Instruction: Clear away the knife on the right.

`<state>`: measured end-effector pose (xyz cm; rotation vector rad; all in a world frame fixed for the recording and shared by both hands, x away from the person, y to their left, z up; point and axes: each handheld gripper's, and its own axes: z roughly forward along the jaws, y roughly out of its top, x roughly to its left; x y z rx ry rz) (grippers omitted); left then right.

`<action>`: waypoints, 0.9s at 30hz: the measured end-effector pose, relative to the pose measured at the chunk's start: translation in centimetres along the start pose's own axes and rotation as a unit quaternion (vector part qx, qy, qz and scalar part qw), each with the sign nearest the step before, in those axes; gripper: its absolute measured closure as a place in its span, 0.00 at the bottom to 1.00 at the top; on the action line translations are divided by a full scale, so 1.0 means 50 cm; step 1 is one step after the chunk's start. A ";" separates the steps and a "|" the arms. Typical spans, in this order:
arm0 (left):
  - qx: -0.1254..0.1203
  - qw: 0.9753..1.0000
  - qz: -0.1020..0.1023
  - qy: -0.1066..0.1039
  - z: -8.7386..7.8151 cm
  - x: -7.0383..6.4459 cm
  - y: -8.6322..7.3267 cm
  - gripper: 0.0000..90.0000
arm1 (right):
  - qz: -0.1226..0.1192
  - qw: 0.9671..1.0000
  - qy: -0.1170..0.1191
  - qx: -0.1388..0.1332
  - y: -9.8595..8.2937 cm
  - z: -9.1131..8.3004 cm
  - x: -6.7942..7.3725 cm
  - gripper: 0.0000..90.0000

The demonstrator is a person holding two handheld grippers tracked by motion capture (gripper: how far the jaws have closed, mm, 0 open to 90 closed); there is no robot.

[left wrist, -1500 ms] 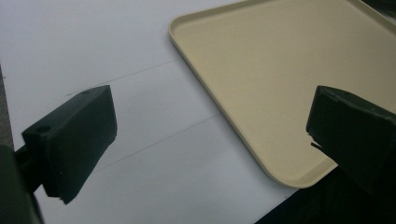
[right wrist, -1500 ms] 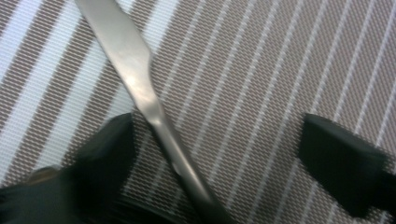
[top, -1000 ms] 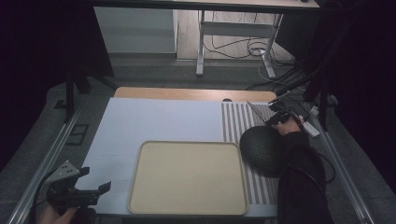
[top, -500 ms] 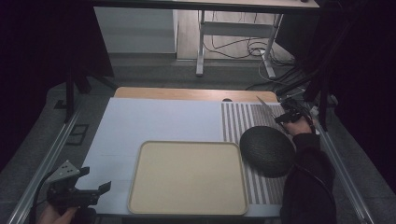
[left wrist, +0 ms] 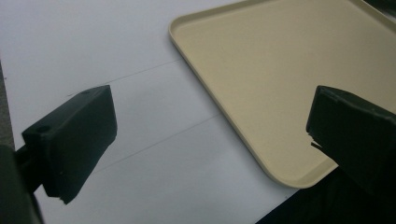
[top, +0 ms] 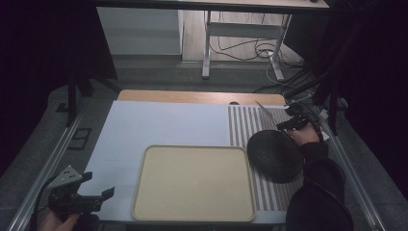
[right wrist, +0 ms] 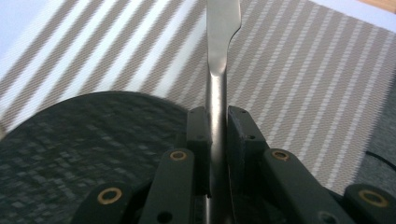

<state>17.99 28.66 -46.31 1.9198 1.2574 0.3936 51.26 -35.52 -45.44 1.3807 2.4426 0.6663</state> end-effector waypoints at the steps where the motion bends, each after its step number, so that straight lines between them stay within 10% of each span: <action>1: 0.000 1.000 0.000 0.000 0.000 0.000 0.000 0.03 | -0.003 1.000 0.001 0.000 0.000 -0.001 0.007 0.89; 27: 0.001 1.000 0.004 0.002 0.001 -0.002 0.001 0.03 | -0.075 0.995 0.059 0.011 -0.048 -0.014 0.169 0.89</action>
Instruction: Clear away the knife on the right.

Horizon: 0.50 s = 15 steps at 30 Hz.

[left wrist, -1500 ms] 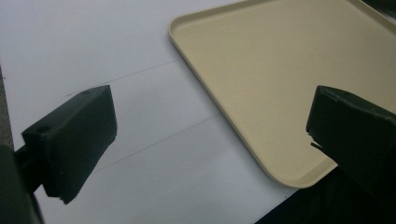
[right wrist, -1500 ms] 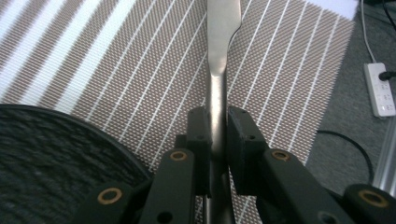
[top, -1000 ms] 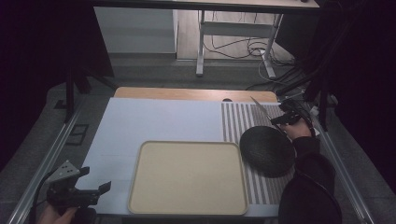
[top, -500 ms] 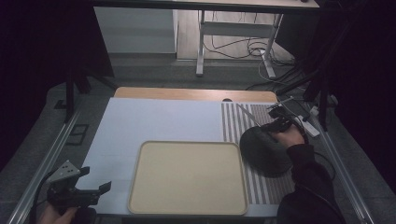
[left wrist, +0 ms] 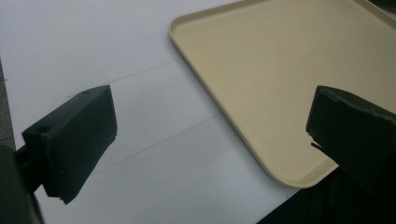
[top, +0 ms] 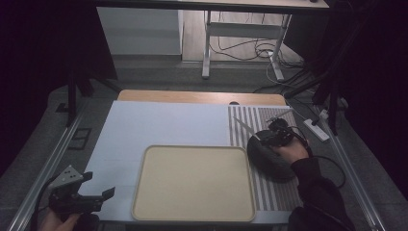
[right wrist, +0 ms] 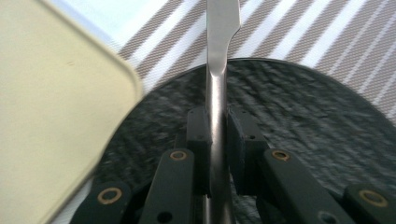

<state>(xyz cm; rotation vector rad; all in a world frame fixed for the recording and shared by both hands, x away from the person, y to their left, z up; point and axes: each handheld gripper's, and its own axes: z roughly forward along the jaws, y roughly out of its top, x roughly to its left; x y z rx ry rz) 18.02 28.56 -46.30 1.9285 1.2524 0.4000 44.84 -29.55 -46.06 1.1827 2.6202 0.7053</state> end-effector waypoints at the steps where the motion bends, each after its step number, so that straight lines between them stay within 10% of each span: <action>1: 0.000 1.000 0.000 0.000 0.000 0.000 0.000 0.03 | -0.001 1.000 0.003 -0.001 -0.002 0.000 0.006 0.89; 15: 0.001 1.000 0.002 0.002 0.000 -0.001 0.000 0.03 | -0.037 0.999 0.035 0.002 -0.020 -0.007 0.094 0.89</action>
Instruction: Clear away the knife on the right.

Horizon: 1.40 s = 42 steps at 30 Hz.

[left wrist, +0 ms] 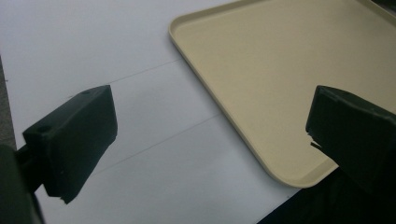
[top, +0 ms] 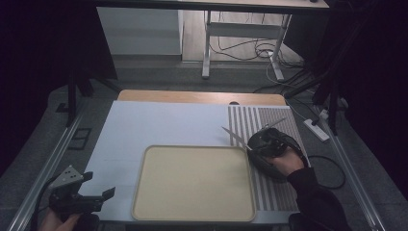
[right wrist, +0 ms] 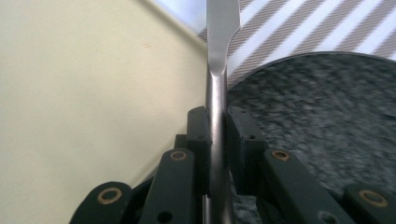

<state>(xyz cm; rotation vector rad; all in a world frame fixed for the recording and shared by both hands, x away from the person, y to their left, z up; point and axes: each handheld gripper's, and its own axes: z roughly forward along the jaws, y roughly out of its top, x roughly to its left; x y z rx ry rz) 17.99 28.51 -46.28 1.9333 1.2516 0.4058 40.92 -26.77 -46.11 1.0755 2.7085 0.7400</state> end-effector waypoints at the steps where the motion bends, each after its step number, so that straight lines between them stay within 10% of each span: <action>1: 0.000 1.000 0.000 0.000 0.000 0.000 0.000 0.03 | -0.002 1.000 0.002 0.001 -0.001 0.000 0.006 0.89; 29: 0.001 1.000 0.002 0.000 0.001 0.000 0.001 0.03 | -0.081 0.992 0.081 0.051 -0.021 0.045 0.217 0.89; 42: 0.001 1.000 0.002 0.000 0.001 -0.001 0.001 0.03 | -0.094 0.984 0.109 0.105 -0.030 0.072 0.238 0.88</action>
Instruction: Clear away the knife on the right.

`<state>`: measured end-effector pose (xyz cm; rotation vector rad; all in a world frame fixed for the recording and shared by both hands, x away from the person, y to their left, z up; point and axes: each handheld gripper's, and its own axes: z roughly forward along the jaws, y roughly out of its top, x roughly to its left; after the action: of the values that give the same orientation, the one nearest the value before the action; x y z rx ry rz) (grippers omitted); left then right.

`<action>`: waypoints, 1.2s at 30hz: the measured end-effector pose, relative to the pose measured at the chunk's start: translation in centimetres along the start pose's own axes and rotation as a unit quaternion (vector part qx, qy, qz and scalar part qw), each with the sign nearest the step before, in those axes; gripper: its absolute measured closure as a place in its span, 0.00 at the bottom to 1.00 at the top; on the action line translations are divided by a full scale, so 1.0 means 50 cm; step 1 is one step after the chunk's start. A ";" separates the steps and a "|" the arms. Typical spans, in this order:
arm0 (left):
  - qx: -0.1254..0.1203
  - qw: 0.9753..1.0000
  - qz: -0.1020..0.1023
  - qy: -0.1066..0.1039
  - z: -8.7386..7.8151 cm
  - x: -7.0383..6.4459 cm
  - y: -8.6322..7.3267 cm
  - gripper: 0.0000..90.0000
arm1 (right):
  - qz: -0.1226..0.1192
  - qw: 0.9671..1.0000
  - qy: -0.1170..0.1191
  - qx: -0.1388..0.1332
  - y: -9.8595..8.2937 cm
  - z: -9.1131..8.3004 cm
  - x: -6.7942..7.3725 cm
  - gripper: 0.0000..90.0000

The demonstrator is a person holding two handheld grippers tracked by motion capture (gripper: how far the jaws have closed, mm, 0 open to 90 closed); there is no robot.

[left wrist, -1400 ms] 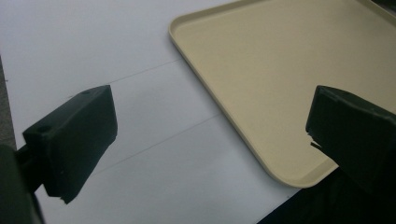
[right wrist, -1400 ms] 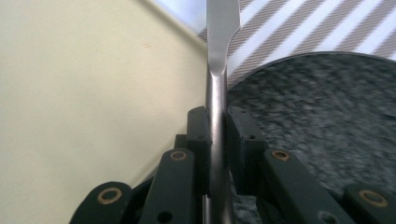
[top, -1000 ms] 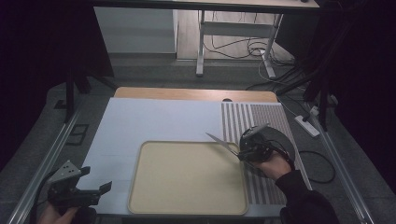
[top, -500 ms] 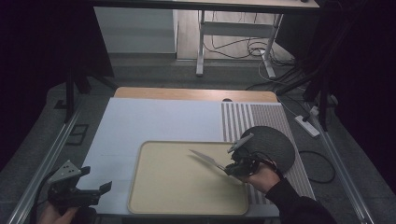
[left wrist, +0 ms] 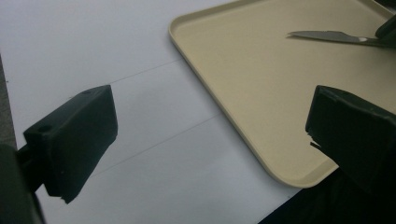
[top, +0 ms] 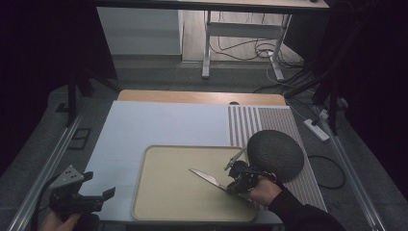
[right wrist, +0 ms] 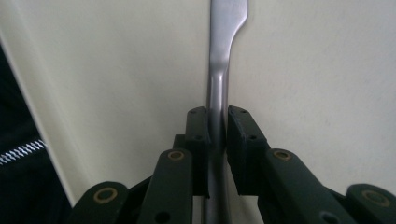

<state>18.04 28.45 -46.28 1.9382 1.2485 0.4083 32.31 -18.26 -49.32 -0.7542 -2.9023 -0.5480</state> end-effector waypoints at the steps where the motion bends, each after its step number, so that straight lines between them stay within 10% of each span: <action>1: 0.000 1.000 0.000 0.000 0.000 0.000 0.000 0.03 | 0.000 1.000 0.002 -0.007 0.002 -0.004 -0.002 0.89; 12: 0.003 1.000 0.001 0.000 0.002 0.000 0.001 0.03 | -0.062 0.997 0.012 -0.043 0.100 0.027 0.030 1.00; 21: 0.003 1.000 0.005 0.000 0.001 -0.001 0.001 0.03 | -0.085 0.996 0.001 -0.010 0.156 0.087 0.036 1.00; 36: 0.002 1.000 0.006 0.000 0.001 -0.002 0.001 0.03 | 0.013 0.999 -0.040 -0.004 0.097 0.033 -0.078 1.00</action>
<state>18.07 28.34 -46.28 1.9491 1.2392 0.4123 38.08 -15.49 -50.03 -0.8337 -2.9598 -0.5394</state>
